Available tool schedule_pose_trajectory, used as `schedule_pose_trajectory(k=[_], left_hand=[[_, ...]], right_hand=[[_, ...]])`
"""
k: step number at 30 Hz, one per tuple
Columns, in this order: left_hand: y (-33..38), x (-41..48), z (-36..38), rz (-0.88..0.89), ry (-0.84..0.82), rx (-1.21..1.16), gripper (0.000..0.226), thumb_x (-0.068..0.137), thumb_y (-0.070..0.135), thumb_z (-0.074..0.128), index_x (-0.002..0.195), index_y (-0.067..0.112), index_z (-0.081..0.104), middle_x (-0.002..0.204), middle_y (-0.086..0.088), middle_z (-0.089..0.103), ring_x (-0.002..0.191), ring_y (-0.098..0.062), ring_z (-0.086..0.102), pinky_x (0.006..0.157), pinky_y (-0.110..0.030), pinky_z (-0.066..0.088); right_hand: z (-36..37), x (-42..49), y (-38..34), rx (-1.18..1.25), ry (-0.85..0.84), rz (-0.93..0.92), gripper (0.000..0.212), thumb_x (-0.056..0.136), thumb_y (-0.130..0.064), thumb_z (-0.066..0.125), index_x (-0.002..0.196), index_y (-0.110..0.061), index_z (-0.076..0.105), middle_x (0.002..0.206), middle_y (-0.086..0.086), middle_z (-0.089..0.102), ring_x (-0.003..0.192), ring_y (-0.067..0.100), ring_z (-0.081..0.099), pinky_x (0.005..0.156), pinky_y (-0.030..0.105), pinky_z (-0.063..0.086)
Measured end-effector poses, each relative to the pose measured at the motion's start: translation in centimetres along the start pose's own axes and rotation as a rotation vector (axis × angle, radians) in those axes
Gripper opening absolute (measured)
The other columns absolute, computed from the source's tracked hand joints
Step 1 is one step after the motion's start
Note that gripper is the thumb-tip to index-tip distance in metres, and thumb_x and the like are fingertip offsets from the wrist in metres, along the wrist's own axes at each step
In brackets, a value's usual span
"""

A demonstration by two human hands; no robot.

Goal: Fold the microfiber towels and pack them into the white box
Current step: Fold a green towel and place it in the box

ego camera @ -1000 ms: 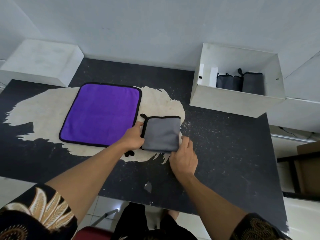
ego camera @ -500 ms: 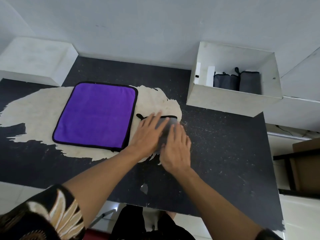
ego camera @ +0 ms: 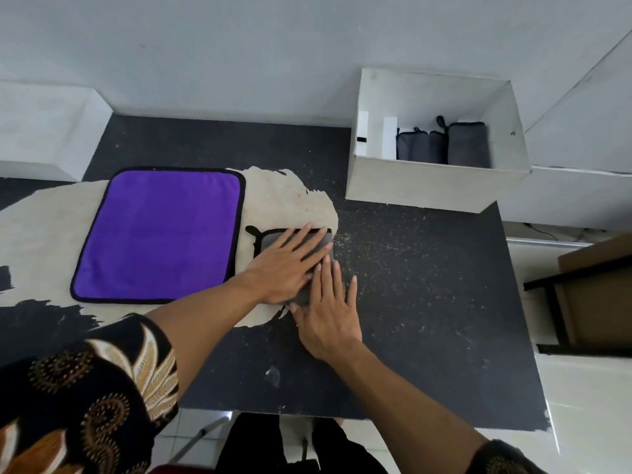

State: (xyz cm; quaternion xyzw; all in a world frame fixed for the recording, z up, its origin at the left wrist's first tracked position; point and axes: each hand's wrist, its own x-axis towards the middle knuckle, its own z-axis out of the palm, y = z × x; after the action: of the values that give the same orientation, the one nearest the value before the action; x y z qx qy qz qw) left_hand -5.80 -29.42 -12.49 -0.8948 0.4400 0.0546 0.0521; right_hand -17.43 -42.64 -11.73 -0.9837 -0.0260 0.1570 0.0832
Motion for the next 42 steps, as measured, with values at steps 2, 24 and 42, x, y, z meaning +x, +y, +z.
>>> schedule_pose_trajectory(k=[2,24,42], left_hand=[[-0.6,0.2,0.5,0.062,-0.03,0.006,0.065,0.102,0.051,0.011,0.157,0.022,-0.007,0.164,-0.007,-0.011,0.15,-0.029,-0.014,0.122,-0.046,0.003],[8.4,-5.4,-3.1,-1.145,0.015,-0.858,0.053,0.088,0.027,0.068,0.131,0.015,0.04,0.121,-0.006,0.057,0.103,-0.023,0.059,0.078,-0.034,0.05],[9.5,9.2,-7.0,-0.93,-0.37,-0.51,0.083,0.057,0.036,0.076,0.122,0.013,0.031,0.081,-0.002,0.045,0.092,-0.023,0.057,0.045,-0.028,0.027]], right_hand=[[0.5,-0.4,0.5,-0.029,-0.029,-0.02,0.085,0.096,-0.064,0.008,0.15,-0.006,-0.02,0.158,0.012,-0.031,0.145,0.029,-0.029,0.117,0.058,-0.008],[-4.6,-1.9,3.8,0.641,-0.071,0.626,0.017,0.079,-0.026,0.057,0.087,-0.013,0.064,0.092,0.006,0.069,0.08,0.025,0.063,0.067,0.03,0.049],[-3.7,-1.6,2.6,0.701,0.033,0.59,0.036,0.085,-0.028,0.062,0.119,-0.014,0.06,0.11,0.006,0.067,0.102,0.026,0.065,0.085,0.034,0.051]])
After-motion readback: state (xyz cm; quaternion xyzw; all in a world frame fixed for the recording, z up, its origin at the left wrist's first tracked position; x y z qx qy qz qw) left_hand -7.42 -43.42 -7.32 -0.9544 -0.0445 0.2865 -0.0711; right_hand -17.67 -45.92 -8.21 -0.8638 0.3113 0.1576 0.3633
